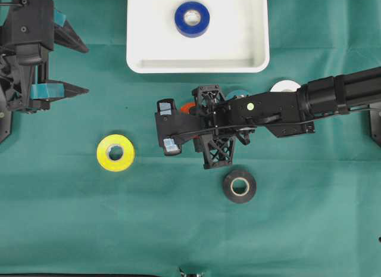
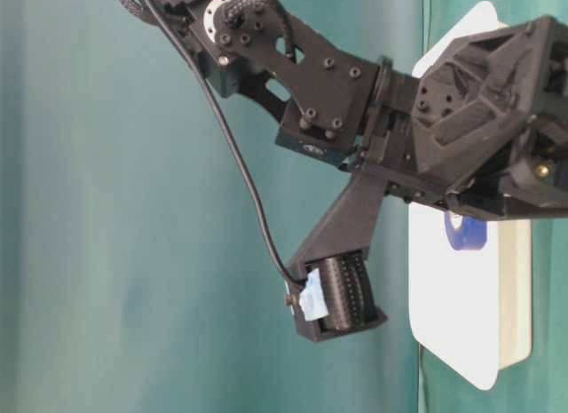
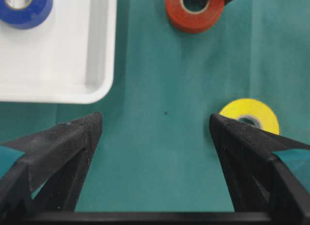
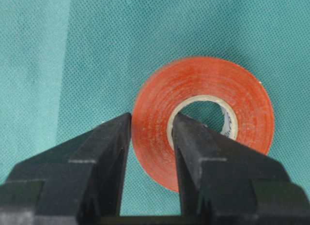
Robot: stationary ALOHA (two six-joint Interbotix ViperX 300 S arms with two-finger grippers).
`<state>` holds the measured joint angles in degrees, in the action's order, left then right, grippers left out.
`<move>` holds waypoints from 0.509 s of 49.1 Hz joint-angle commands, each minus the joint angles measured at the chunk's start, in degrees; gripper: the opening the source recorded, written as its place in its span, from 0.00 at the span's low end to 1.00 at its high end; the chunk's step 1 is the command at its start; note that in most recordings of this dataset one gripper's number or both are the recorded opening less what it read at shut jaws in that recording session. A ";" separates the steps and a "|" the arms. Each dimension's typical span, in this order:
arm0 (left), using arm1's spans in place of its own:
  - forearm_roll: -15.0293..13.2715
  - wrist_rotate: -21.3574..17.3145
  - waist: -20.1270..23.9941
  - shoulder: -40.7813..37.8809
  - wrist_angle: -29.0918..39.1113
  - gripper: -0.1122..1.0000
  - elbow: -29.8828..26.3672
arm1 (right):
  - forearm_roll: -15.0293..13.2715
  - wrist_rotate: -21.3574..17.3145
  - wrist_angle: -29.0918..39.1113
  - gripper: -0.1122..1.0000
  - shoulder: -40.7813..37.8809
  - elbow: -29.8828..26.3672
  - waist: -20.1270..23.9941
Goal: Pick up the tape from a random location and place it into the white case.
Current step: 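Lower the right gripper and close it on the red tape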
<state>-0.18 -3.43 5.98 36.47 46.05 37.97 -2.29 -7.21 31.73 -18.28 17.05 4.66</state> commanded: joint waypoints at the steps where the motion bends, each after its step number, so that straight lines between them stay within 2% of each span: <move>1: -0.09 0.09 0.09 0.18 -0.18 0.98 -1.14 | -0.09 0.09 -0.18 0.35 2.02 -0.44 0.00; 10: -0.09 0.09 0.09 0.26 -0.26 0.98 -1.14 | -0.09 0.09 0.97 0.35 5.62 -0.53 0.09; 25: -0.09 0.09 0.18 0.26 -0.18 0.98 -1.23 | -0.09 -0.09 7.29 0.35 13.18 -1.76 0.09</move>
<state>-0.18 -3.43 5.98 36.47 46.05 37.97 -2.29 -7.21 37.88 -8.79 17.05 4.57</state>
